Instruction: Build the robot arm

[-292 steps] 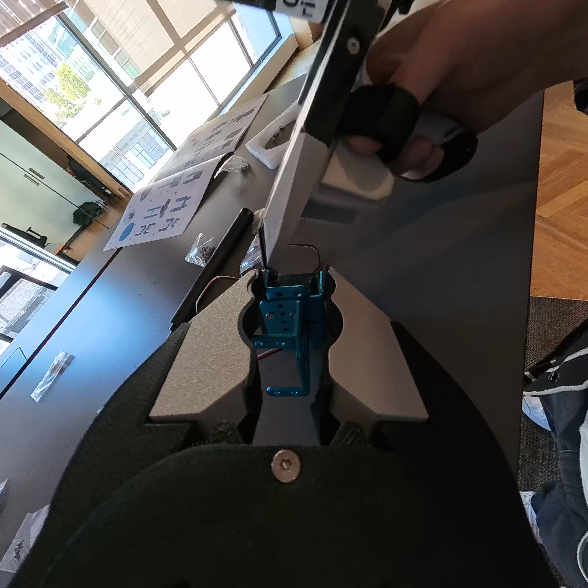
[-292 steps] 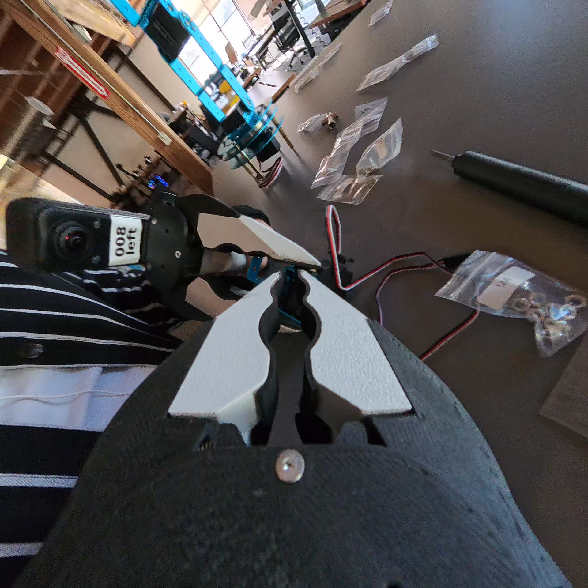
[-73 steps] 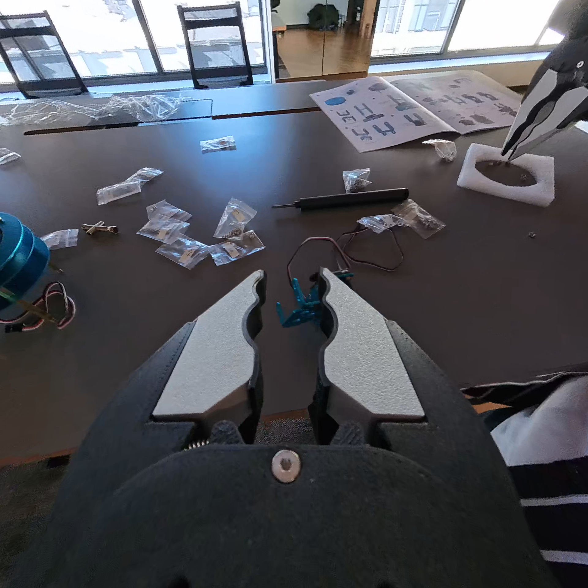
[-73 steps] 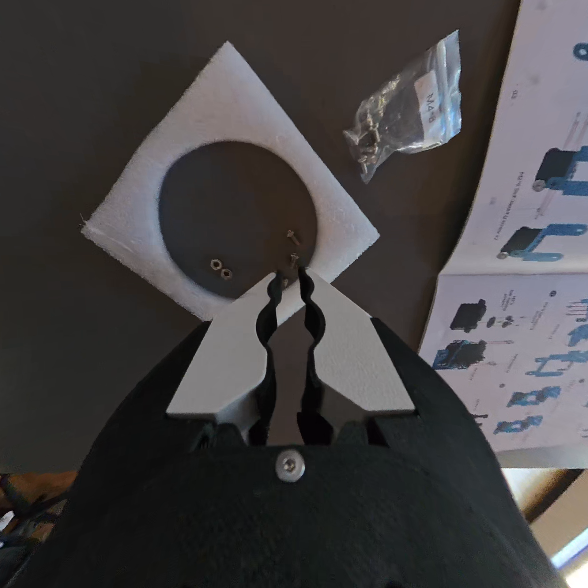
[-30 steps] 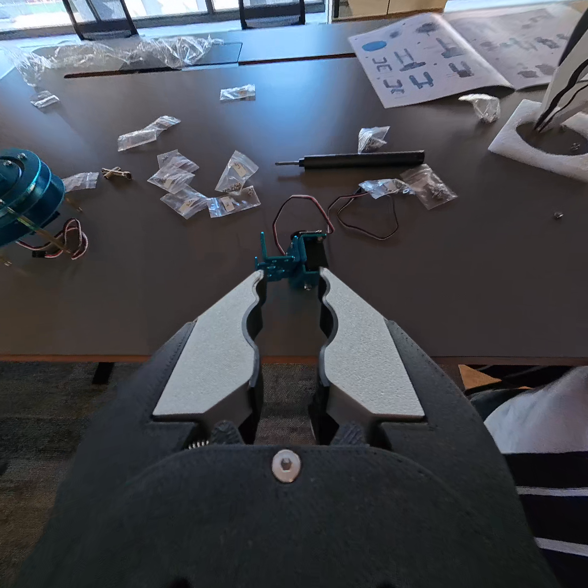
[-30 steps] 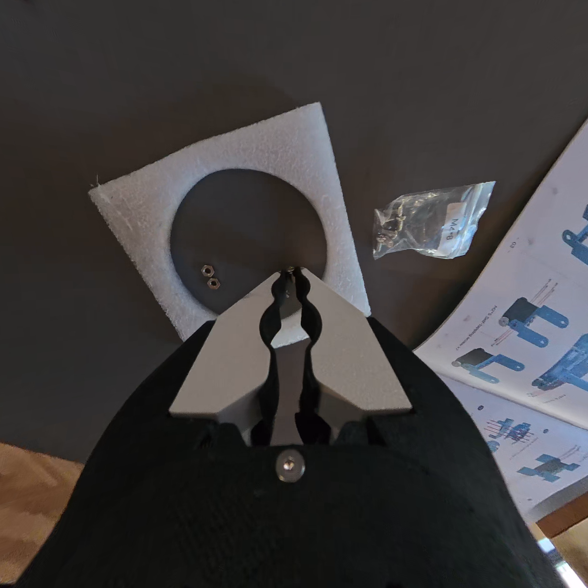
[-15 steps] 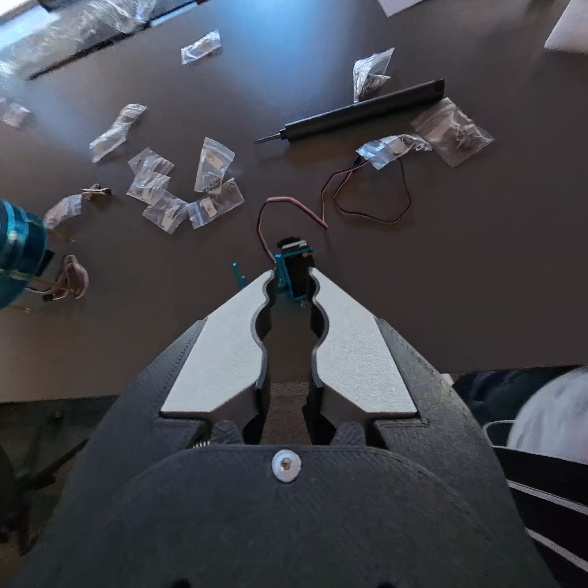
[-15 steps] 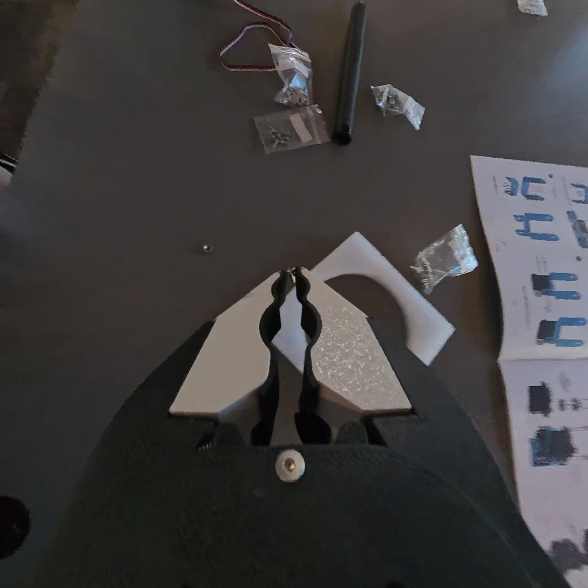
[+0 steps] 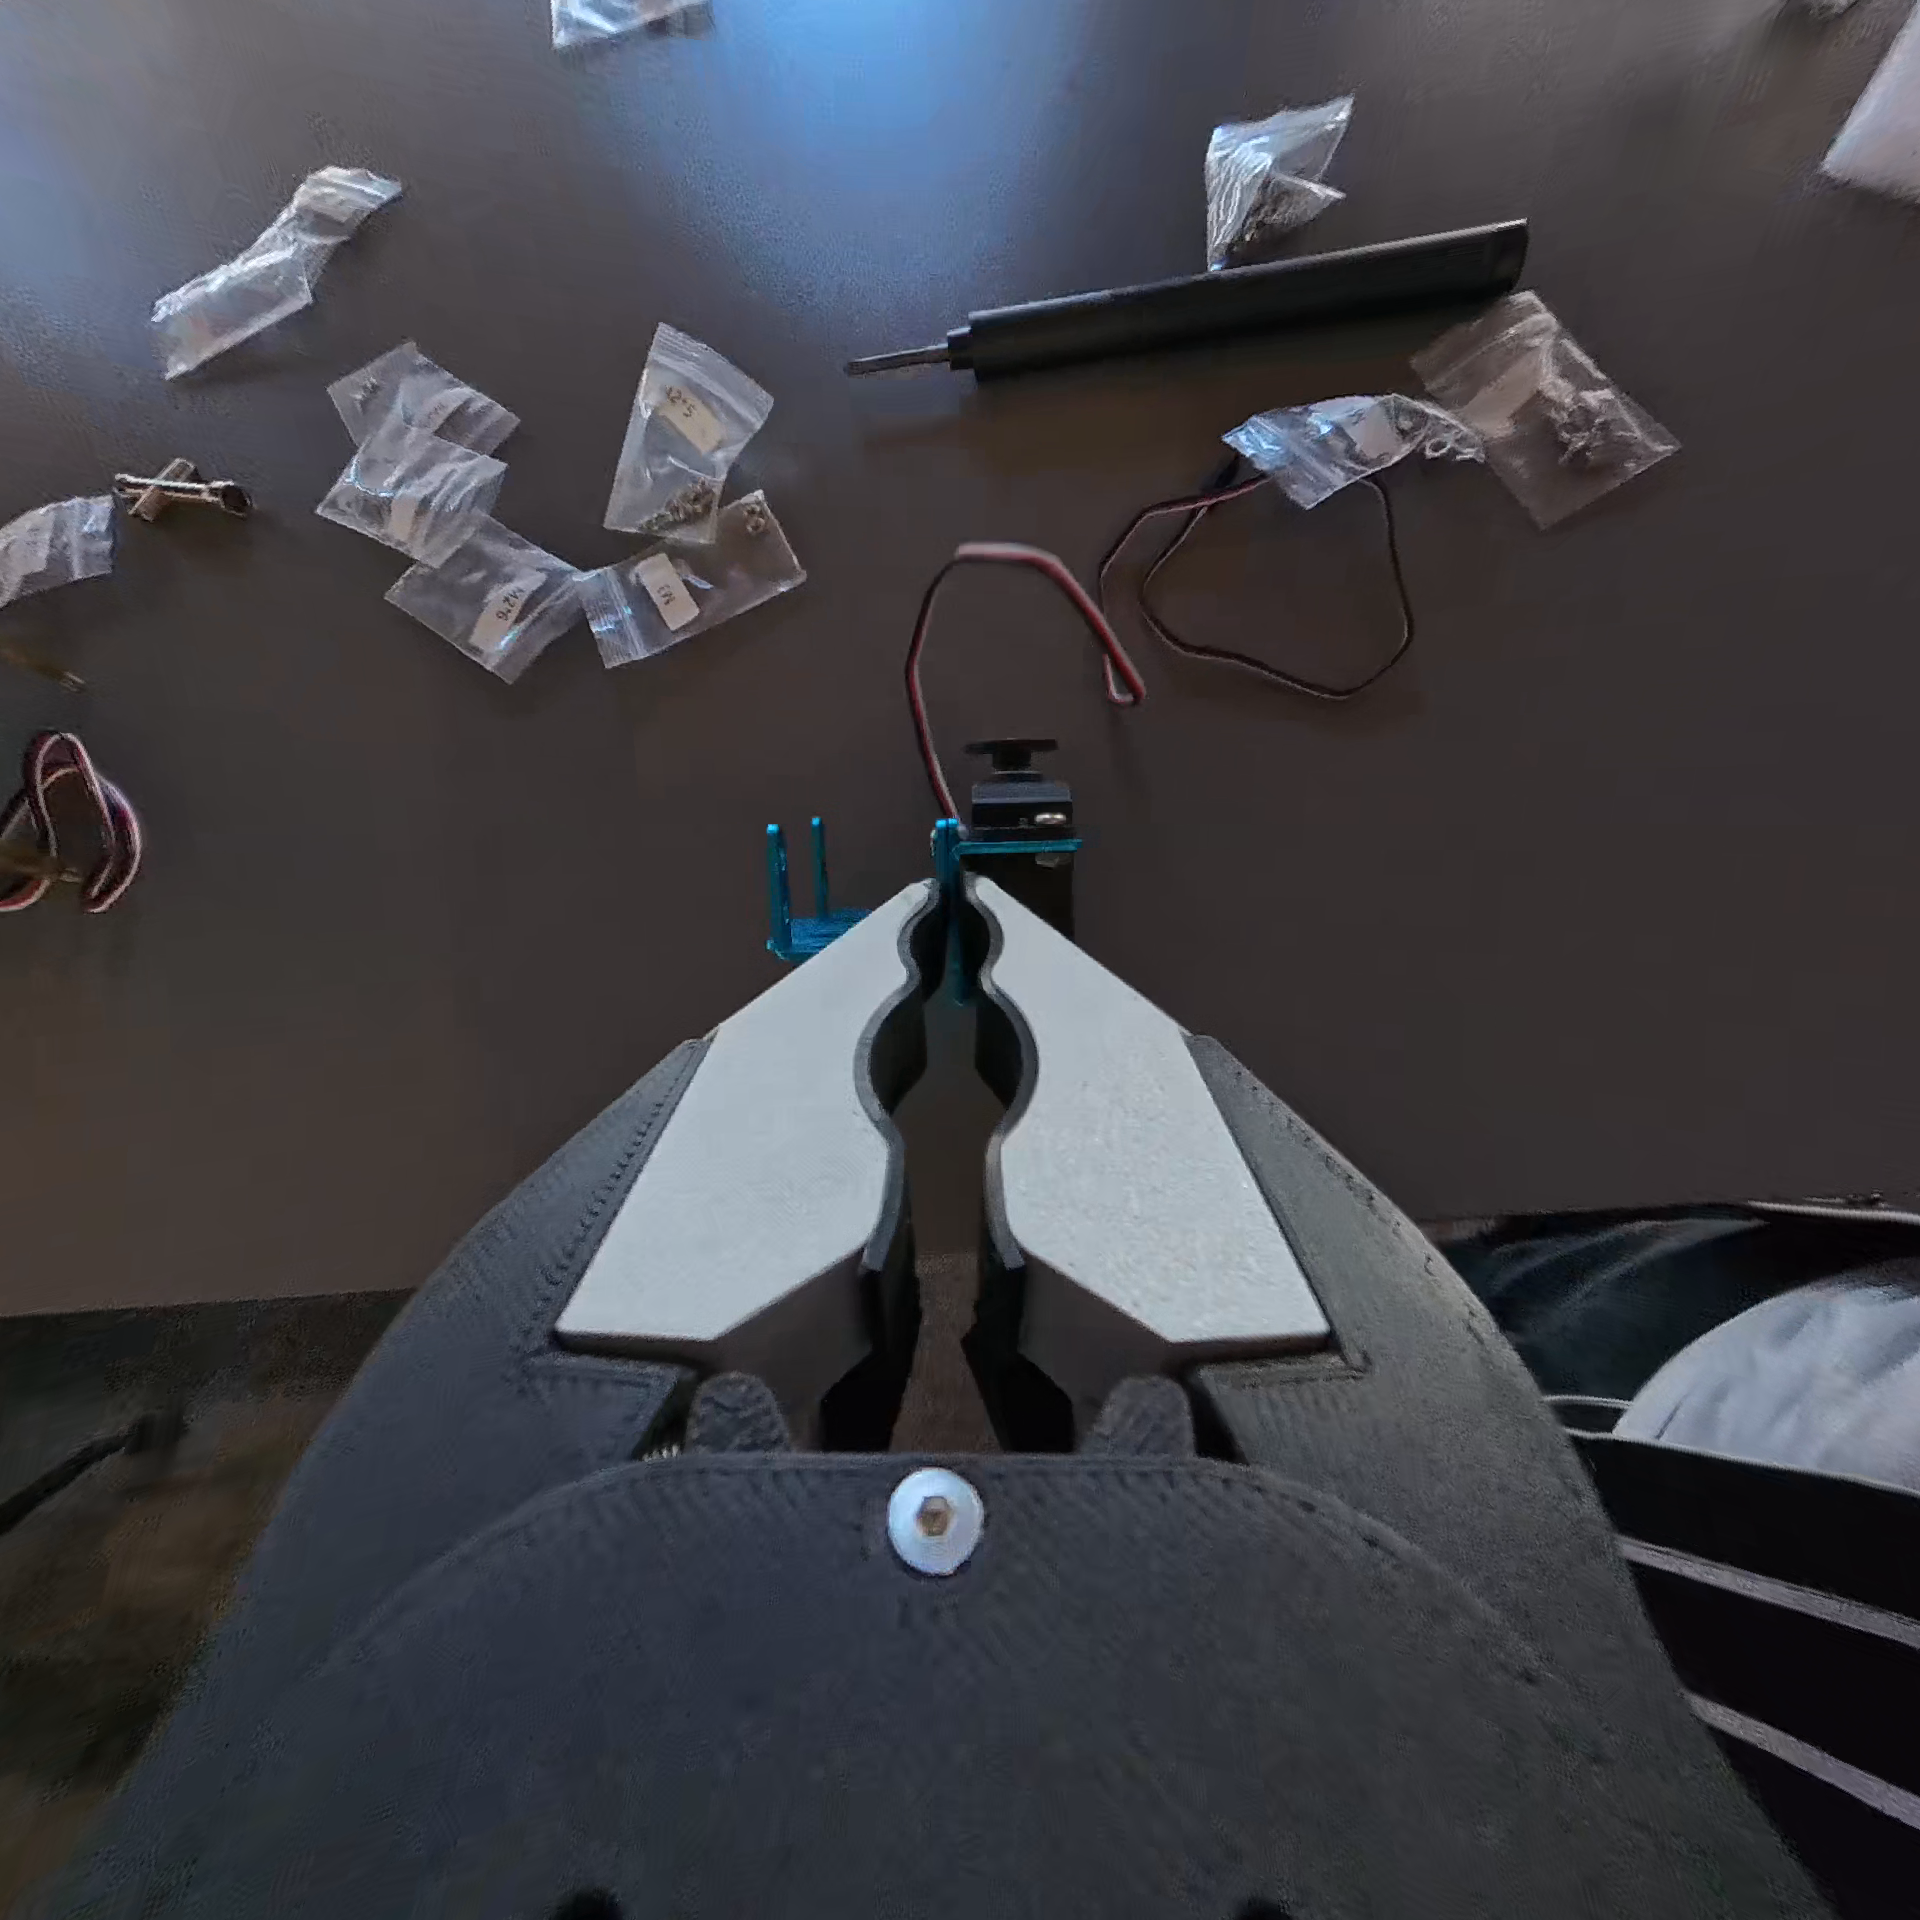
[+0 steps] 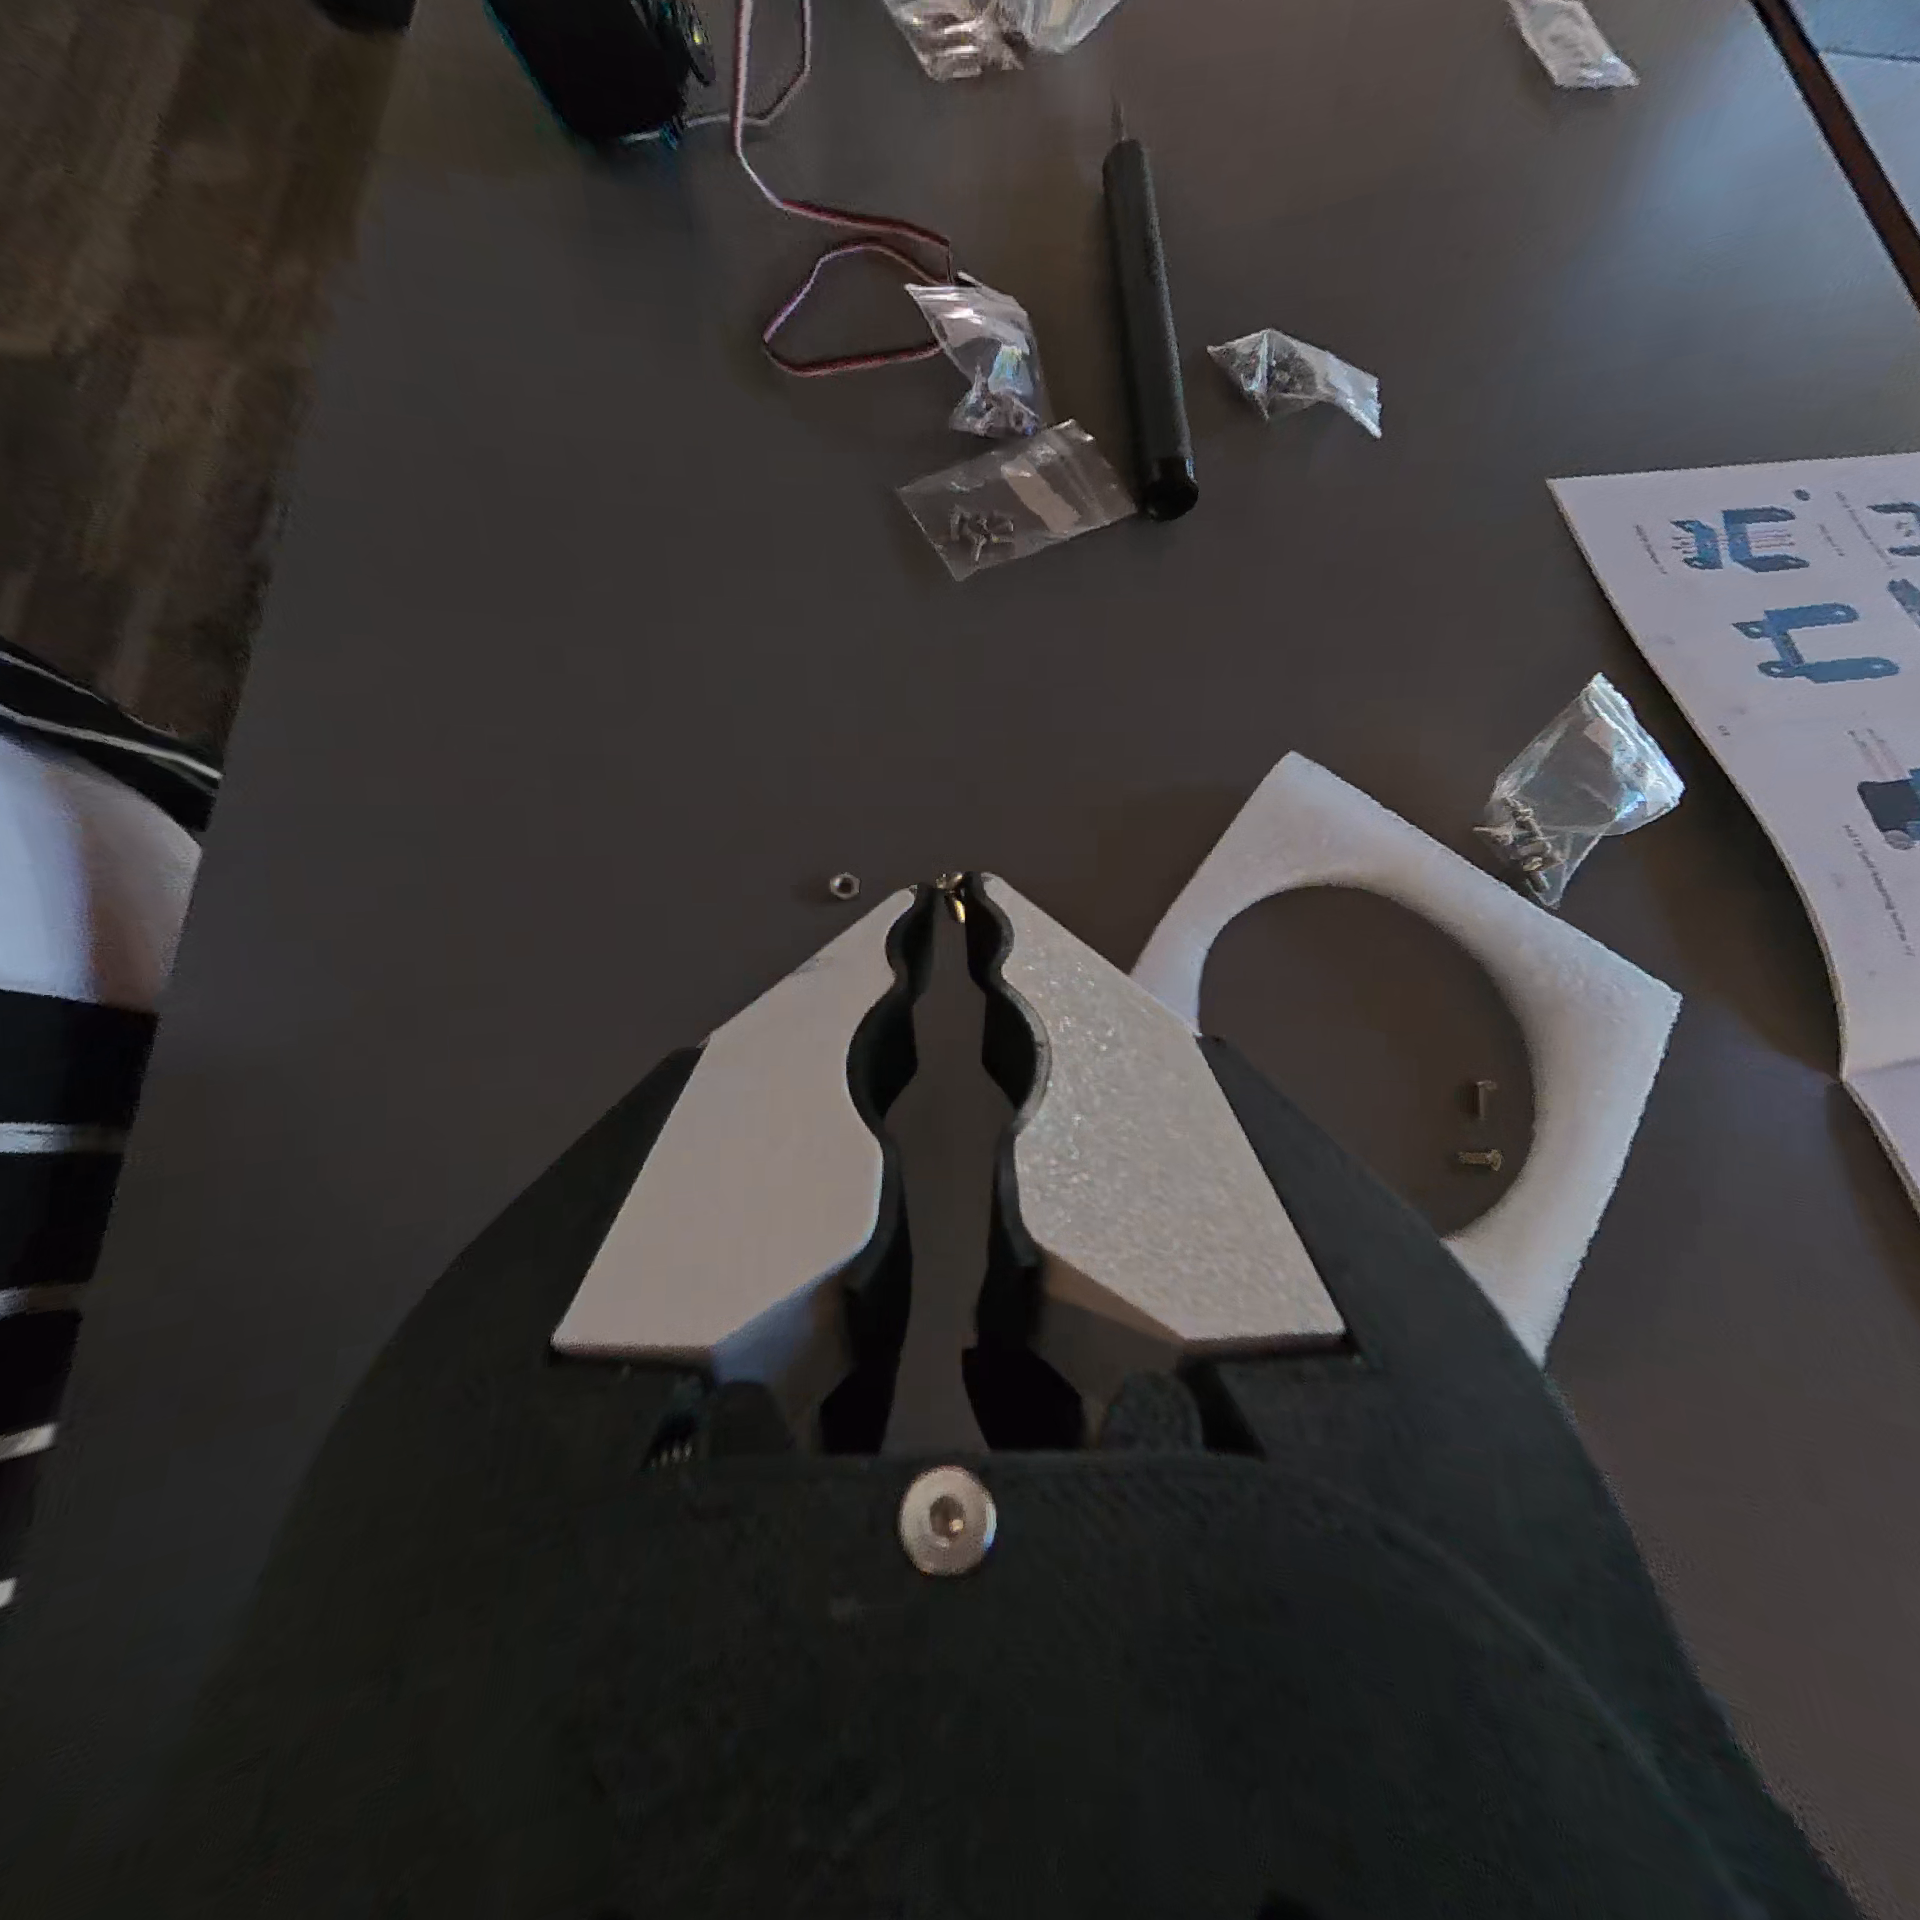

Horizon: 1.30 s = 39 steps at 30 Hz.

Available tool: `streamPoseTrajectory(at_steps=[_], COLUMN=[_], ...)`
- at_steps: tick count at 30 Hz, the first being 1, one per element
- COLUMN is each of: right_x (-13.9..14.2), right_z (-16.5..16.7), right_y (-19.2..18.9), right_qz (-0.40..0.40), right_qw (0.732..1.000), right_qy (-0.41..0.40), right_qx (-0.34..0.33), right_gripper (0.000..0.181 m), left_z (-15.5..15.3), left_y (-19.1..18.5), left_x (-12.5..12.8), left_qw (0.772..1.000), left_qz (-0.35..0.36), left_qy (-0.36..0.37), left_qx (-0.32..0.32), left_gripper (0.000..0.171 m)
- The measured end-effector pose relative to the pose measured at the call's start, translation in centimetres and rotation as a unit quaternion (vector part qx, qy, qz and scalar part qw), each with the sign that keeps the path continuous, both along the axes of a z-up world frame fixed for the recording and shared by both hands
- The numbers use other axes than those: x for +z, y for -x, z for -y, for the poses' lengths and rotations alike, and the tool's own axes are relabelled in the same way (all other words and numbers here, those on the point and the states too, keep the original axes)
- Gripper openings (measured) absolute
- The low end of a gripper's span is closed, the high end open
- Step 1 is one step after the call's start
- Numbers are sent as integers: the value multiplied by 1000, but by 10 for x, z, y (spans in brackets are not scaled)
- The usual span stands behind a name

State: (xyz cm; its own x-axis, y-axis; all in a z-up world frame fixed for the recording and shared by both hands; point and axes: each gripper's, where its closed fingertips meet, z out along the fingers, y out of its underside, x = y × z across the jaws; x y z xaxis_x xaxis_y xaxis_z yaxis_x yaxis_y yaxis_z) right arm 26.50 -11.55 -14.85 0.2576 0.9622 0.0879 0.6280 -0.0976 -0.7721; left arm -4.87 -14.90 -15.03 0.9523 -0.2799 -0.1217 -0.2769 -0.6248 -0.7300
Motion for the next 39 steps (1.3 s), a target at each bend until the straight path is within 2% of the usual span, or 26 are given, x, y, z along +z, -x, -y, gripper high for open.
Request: streamPoseTrajectory(at_steps=[5, 7, 10, 14, 18, 21, 24, 27, 32, 35, 39], right_x=[-2, -4, -1, 6, 11, 15, 14, 6, -8, -13, -11], right_z=[8, 9, 12, 19, 25, 32, 36, 34, 34, 33, 35], right_y=[4, 9, 25, 60, 107, 149, 186, 211, 228, 231, 240], right_qz=[-2, -1, -17, -45, -73, -103, -119, -119, -132, -122, -124], right_qw=[1000, 1000, 999, 997, 995, 992, 989, 988, 982, 983, 984], right_qy=[2, 4, 11, 28, 42, 61, 77, 81, 107, 103, 103], right_qx=[-18, -30, -47, -53, -50, -42, -36, -47, -79, -91, -77], right_gripper=[4, 4, 4, 5, 5, 4, 4, 4, 4, 4, 5], left_z=[9, 10, 7, 4, 0, -5, -16, -18, -10, -6, -12], left_y=[15, 17, 25, 34, 40, 48, 62, 73, 89, 82, 48], left_x=[-4, -8, -13, -23, -22, -24, -28, -34, -25, -7, 5], left_qw=[997, 995, 990, 977, 954, 942, 945, 953, 947, 935, 928], left_qz=[-36, -16, -24, -34, -19, -13, 1, 54, 148, 189, 174], left_qy=[-57, -60, -81, -81, -114, -120, -115, -86, -81, -74, -56], left_qx=[-44, -72, -115, -193, -277, -313, -307, -286, -273, -292, -325], left_gripper=[0, 0, 1, 2, 1, 2, 3, 5, 28, 41, 56])
